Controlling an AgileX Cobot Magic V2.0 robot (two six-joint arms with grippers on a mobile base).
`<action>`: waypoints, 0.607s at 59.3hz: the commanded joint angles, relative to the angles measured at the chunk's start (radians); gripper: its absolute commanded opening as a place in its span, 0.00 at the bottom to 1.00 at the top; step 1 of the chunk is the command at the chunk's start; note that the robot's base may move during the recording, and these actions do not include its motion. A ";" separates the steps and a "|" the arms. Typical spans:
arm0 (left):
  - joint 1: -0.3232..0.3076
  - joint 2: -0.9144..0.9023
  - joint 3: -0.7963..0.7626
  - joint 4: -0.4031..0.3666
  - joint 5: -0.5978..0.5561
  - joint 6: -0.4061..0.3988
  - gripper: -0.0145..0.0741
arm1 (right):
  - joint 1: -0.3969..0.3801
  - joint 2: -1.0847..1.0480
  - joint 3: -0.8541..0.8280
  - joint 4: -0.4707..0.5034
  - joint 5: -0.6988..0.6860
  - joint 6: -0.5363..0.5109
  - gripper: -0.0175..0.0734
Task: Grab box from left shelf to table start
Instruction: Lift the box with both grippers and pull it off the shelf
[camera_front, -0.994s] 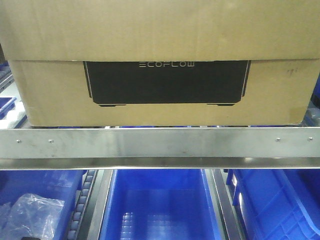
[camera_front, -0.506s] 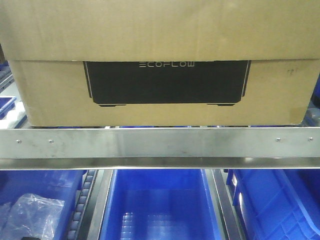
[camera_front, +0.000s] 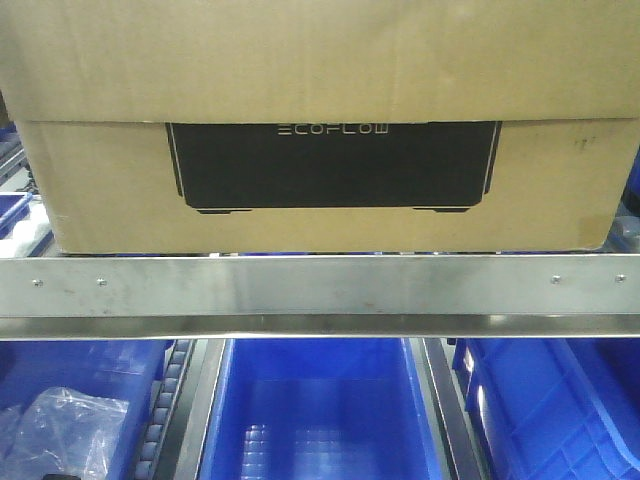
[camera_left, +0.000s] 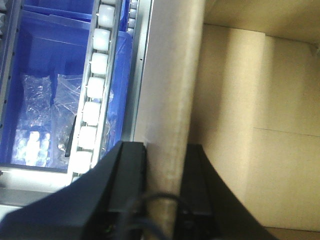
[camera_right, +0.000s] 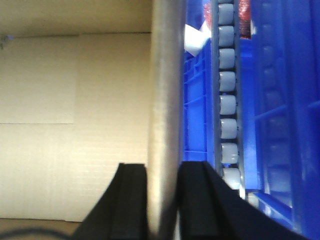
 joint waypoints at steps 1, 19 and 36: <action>-0.002 -0.040 -0.017 -0.034 0.037 -0.027 0.07 | -0.002 -0.042 -0.036 0.016 -0.050 -0.005 0.25; -0.002 -0.038 -0.017 -0.028 0.029 -0.027 0.07 | -0.002 -0.040 -0.036 0.024 -0.071 -0.005 0.25; -0.002 -0.080 -0.019 0.018 0.040 0.020 0.07 | -0.002 -0.055 -0.036 0.035 -0.066 0.023 0.25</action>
